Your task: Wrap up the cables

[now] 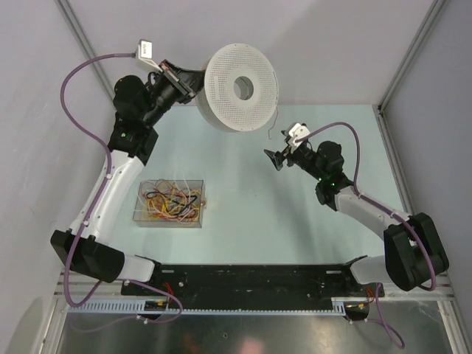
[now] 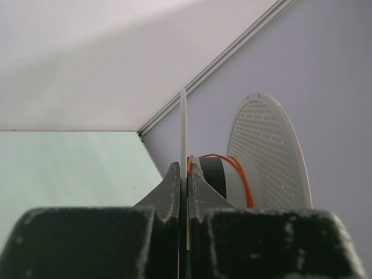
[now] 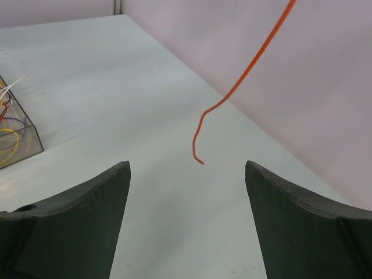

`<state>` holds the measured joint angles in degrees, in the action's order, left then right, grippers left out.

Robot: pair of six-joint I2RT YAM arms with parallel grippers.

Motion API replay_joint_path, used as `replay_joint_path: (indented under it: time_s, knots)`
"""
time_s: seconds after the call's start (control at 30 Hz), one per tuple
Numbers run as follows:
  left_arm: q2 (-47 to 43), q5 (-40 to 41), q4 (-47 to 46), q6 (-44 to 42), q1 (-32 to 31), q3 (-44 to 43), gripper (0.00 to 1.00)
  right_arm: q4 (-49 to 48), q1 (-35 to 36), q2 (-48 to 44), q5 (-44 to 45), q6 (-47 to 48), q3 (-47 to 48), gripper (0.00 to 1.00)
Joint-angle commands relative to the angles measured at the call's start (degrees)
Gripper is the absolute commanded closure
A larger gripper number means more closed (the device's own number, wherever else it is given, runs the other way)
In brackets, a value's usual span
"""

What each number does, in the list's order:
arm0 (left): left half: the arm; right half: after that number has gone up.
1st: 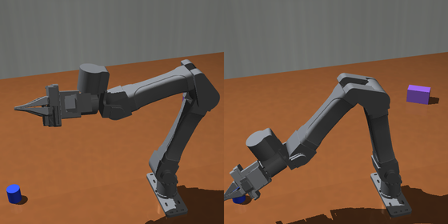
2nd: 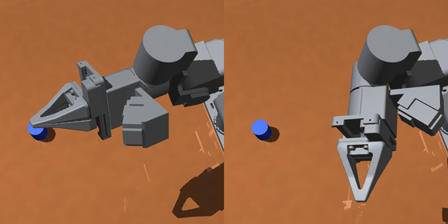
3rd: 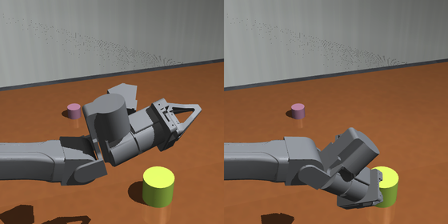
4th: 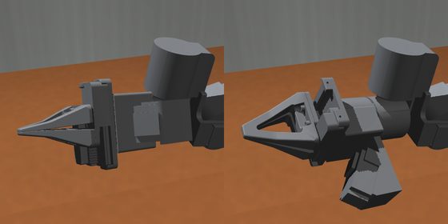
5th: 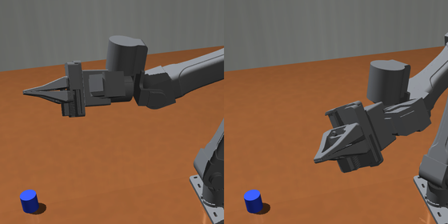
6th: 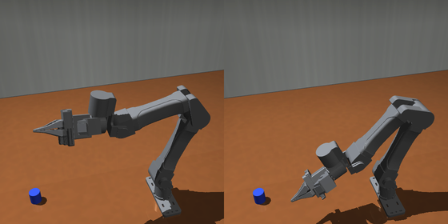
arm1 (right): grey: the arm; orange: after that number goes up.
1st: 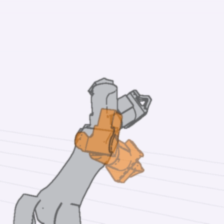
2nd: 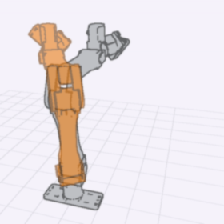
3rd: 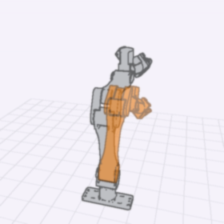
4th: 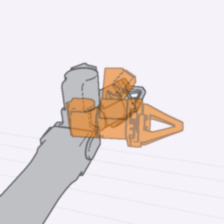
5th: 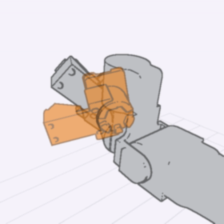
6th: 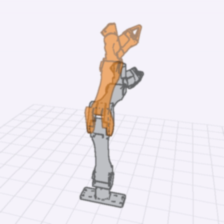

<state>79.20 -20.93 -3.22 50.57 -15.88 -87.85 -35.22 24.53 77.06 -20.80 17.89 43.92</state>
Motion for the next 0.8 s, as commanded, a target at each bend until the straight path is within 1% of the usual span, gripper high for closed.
replay_joint_path:
  time_s: [0.0,0.4,0.53,0.67,0.77]
  knots:
    - [-3.3,1.6,-3.6,3.2,0.5,-0.7,1.00,-7.0,1.1,0.5,0.1,1.0,-0.1,0.15]
    - [-3.3,-1.1,-3.7,3.3,0.5,-1.4,1.00,-11.7,1.6,3.3,1.0,2.2,-0.1,0.23]
    - [-3.4,-1.5,-4.1,3.7,0.5,-1.4,1.00,-12.4,1.7,4.0,0.7,2.4,-0.1,0.32]
    - [-3.5,-1.8,-4.6,3.9,0.4,-1.2,1.00,-12.5,1.7,4.7,0.2,2.2,-0.1,0.43]
    - [-3.4,-2.2,-4.9,4.0,0.4,-1.0,1.00,-13.2,1.9,5.4,-0.2,2.1,0.0,0.47]
